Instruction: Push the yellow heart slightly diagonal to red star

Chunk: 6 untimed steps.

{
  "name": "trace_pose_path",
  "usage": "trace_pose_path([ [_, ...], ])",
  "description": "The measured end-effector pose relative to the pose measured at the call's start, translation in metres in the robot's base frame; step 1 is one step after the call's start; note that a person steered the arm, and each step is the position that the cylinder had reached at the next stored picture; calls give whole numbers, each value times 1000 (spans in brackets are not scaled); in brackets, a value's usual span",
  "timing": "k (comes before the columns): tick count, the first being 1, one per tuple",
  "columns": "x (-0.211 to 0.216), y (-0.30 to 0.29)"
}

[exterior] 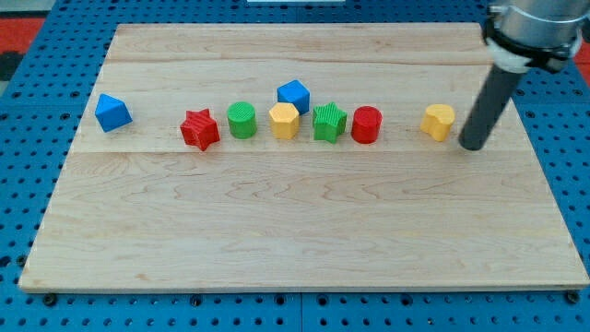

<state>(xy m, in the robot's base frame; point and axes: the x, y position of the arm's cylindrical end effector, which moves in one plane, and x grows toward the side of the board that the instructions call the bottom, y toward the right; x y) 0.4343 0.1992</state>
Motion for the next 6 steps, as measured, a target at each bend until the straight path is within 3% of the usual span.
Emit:
trace_pose_path([
  [2,-55,-68],
  [3,-39,-45],
  [4,5,-53],
  [6,-59,-99],
])
